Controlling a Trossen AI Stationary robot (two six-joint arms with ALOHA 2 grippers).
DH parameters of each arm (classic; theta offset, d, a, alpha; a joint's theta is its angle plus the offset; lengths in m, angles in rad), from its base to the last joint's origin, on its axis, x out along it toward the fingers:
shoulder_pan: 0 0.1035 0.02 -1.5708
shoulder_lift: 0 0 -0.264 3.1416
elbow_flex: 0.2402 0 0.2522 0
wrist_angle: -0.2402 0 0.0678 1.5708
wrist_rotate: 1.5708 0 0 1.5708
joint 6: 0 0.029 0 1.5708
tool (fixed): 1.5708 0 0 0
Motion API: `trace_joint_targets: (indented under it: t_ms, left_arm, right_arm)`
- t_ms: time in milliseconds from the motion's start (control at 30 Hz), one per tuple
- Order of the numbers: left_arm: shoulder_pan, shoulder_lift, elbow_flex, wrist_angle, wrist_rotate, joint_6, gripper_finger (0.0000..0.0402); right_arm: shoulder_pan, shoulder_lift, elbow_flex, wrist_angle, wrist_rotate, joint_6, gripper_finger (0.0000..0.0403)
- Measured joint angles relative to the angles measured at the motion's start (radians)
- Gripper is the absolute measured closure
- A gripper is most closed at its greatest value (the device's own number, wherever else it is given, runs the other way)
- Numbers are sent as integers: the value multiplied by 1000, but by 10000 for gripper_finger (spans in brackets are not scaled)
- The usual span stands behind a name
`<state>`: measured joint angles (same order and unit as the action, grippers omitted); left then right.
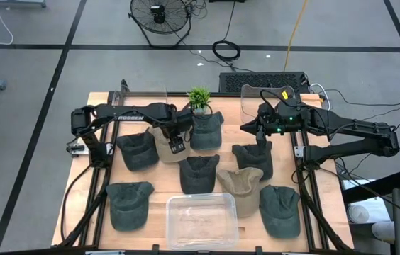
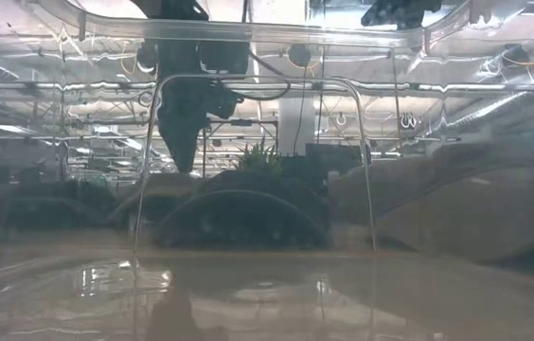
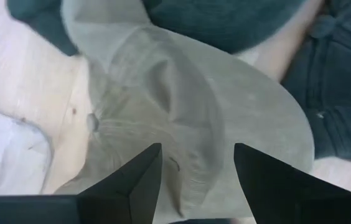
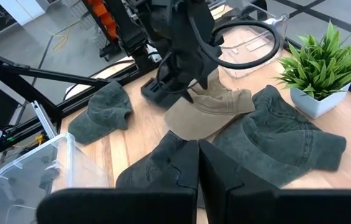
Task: Pick & Place hat
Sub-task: Put the top light brown cap into the left transparent bin
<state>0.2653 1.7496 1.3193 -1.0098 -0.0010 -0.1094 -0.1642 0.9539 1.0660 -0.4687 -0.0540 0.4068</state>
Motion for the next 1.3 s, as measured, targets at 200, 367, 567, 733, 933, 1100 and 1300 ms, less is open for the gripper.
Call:
trace_joint_targets:
  t_ms: [200, 367, 567, 733, 933, 1100, 1300]
  left_arm:
    - [0, 0, -5, -35, 1, 58, 192]
    - [2, 0, -40, -33, 1, 79, 192]
    - [-4, 0, -92, 25, 1, 94, 213]
    - [-13, 0, -92, 40, -2, 103, 287]
    - [-12, -2, -84, 24, 36, 101, 388]
    - [-25, -24, -83, -10, 52, 73, 384]
    - [-61, -121, -55, -84, 74, 48, 391]
  right_arm:
    - [0, 0, 0, 0, 0, 0, 403]
    - [0, 0, 0, 0, 0, 0, 403]
    - [0, 0, 0, 0, 0, -2, 403]
    - [0, 0, 0, 0, 0, -1, 403]
    - [0, 0, 0, 0, 0, 0, 403]
    - [0, 0, 0, 0, 0, 0, 403]
    - [0, 0, 0, 0, 0, -8, 403]
